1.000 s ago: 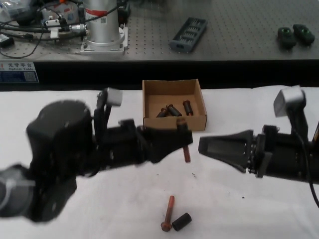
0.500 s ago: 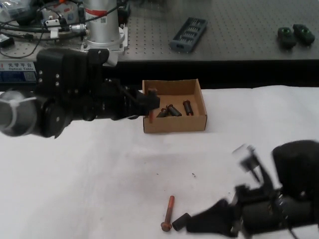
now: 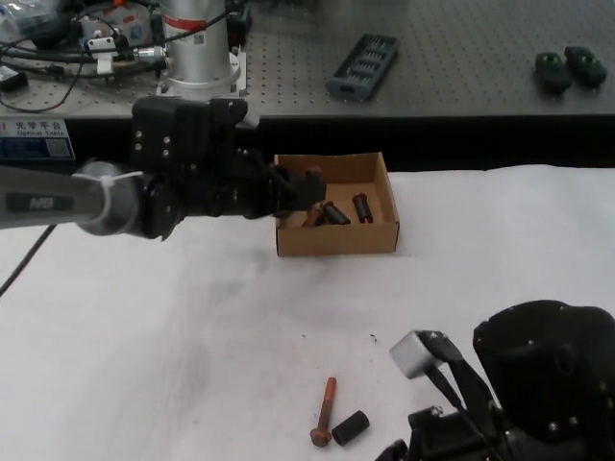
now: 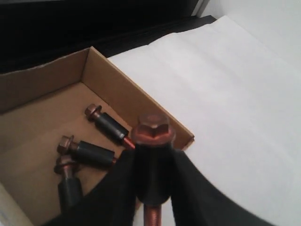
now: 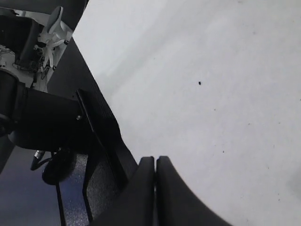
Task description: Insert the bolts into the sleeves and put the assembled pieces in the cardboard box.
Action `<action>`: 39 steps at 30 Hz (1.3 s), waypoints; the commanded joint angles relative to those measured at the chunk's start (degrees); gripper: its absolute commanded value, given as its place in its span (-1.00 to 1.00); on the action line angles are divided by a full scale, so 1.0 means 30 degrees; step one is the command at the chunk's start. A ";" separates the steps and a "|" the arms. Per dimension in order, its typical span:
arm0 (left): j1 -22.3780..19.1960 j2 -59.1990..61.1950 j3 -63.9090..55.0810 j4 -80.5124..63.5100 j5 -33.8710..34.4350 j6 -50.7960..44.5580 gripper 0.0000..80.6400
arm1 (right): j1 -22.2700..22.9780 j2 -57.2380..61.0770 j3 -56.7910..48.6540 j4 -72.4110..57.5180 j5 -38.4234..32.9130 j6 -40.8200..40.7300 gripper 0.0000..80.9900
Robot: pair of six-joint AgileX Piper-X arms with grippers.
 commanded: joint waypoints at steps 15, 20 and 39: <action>-0.0008 0.1824 -0.3263 0.1592 -0.1823 0.3167 -0.24 | 0.0279 -0.2261 0.2256 0.0416 0.0527 0.0006 -0.89; -0.0075 0.1323 -0.3263 0.3431 -0.1369 0.3031 0.11 | 0.0279 -0.2278 0.2256 0.0416 0.1074 0.0387 -0.89; 0.0496 -0.3291 -0.3199 1.7209 -0.6952 1.1823 -0.09 | -0.1273 -0.2231 -0.0372 0.1115 0.5453 -0.0155 -0.89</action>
